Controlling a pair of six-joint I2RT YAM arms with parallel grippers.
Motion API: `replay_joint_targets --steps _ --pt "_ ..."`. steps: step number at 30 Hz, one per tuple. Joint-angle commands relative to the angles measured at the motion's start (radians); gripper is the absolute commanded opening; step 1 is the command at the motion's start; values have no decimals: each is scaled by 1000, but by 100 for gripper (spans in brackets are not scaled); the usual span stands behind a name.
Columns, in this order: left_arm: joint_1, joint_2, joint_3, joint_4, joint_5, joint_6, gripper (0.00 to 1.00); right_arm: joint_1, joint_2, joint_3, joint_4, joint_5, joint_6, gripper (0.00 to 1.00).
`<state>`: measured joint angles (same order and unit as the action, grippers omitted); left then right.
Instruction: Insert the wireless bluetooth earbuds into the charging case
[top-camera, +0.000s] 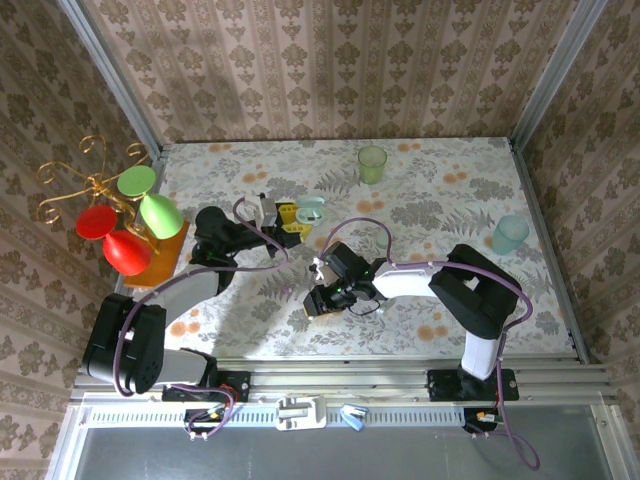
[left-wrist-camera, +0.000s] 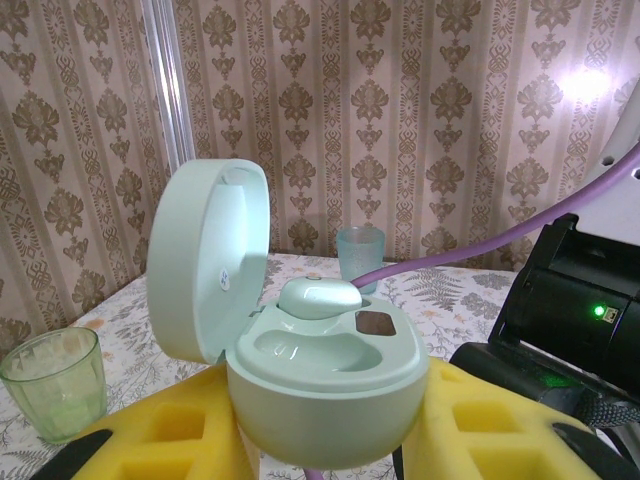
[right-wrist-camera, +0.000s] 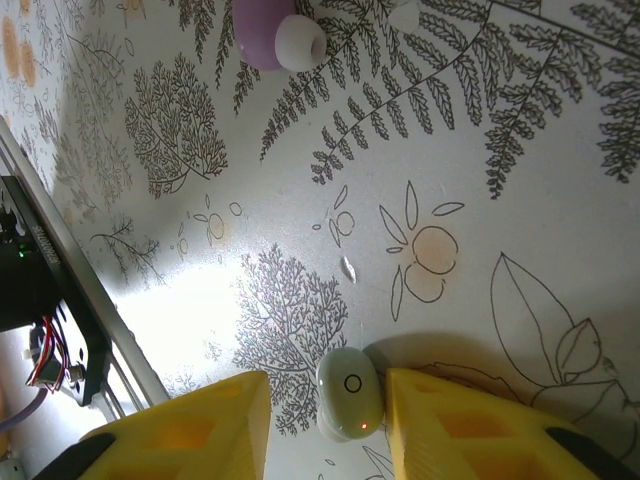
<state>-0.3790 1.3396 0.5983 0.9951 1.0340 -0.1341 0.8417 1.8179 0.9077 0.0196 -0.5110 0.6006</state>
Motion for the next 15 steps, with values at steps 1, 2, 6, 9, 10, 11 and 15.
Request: replay_joint_targets --steps 1,2,6,9,10,11,15 --pt "-4 -14 34 13 5 24 30 6 8 -13 4 -32 -19 35" --pt "-4 -13 34 13 5 23 30 6 11 -12 5 -34 -20 34" --pt "-3 -13 35 15 5 24 30 7 26 -5 11 -41 -19 31" --pt "-4 -14 34 13 5 24 30 7 34 -3 8 -38 -18 31" --pt "-4 -14 34 13 5 24 30 7 39 -1 5 -35 -19 30" --pt "-4 -14 34 12 5 24 30 8 42 0 1 -32 -19 30" --pt "-4 -13 35 14 5 24 30 8 55 1 -4 -23 -13 27"
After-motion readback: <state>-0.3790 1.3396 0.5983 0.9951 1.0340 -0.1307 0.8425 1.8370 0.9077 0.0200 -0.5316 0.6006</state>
